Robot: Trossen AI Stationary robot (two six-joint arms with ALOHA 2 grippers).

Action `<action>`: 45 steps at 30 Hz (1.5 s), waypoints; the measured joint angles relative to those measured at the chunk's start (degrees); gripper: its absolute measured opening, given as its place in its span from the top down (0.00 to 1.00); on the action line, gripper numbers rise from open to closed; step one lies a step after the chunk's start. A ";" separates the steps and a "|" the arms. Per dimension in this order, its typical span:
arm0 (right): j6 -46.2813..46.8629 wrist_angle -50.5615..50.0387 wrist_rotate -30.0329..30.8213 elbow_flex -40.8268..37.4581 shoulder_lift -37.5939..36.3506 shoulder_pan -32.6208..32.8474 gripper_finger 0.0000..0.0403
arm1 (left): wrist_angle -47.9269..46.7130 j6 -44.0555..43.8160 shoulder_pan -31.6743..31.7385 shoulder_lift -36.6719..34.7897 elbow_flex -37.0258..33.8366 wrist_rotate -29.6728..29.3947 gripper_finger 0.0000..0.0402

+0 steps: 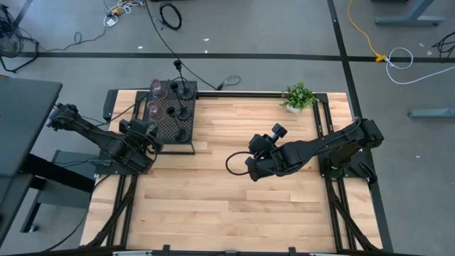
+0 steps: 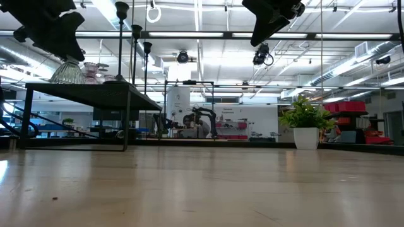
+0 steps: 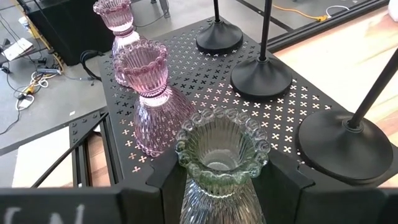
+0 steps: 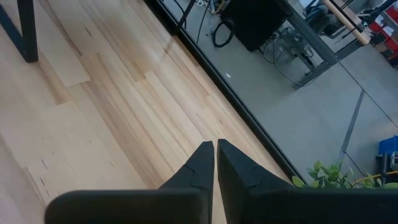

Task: Pick & Place candle stick holders
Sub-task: Align the green candle holder with the other pink candle holder on the shelf, then return to Home Position

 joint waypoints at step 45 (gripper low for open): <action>-0.37 -0.25 0.78 0.00 0.00 0.02 0.95 | 6.20 29.84 -7.18 -0.10 15.73 0.68 0.37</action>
